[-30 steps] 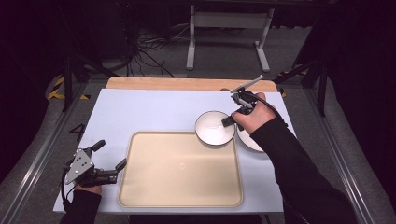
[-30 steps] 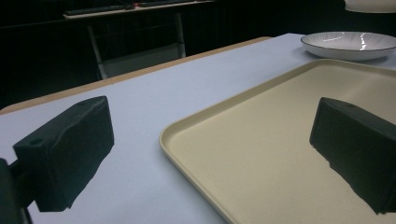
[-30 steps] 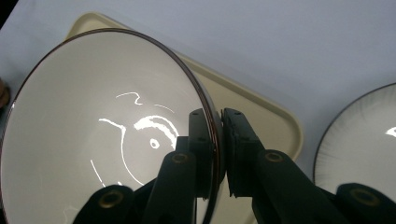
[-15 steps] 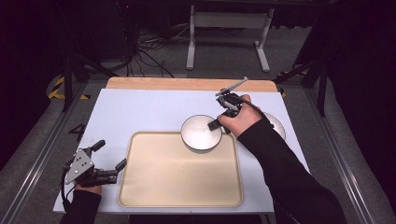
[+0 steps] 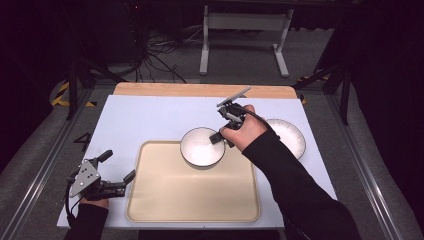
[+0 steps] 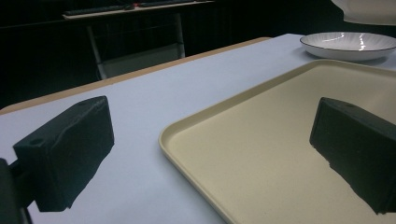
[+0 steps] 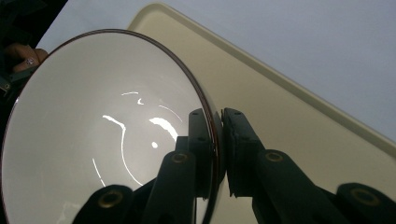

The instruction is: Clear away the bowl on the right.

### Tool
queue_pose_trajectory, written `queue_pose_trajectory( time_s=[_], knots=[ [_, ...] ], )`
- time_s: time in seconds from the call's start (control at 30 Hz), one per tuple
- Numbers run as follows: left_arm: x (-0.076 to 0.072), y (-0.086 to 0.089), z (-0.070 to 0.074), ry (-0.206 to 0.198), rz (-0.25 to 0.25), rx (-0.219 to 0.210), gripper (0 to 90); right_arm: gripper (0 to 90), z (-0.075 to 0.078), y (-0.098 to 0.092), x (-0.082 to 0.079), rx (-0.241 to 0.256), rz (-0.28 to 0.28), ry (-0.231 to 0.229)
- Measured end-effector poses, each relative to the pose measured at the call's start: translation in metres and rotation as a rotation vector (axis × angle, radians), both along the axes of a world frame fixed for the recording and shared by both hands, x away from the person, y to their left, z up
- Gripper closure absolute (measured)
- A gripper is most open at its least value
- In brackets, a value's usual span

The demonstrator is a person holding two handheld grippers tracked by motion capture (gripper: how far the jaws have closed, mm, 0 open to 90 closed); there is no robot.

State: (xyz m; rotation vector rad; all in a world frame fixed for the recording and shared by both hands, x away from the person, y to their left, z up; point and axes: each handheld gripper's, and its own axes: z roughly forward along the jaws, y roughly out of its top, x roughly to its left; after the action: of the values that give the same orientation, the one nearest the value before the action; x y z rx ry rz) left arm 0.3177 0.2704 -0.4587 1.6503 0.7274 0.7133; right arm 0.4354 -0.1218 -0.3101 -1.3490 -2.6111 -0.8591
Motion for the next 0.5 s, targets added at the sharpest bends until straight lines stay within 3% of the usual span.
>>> queue_pose_trajectory(
  time_s=[0.5],
  knots=[
    [0.0, 0.0, 0.0, 0.0, 0.002, -0.005, 0.3, 82.2, -0.034, 0.023, 0.0, -0.029, 0.026, 0.027]
  ],
)
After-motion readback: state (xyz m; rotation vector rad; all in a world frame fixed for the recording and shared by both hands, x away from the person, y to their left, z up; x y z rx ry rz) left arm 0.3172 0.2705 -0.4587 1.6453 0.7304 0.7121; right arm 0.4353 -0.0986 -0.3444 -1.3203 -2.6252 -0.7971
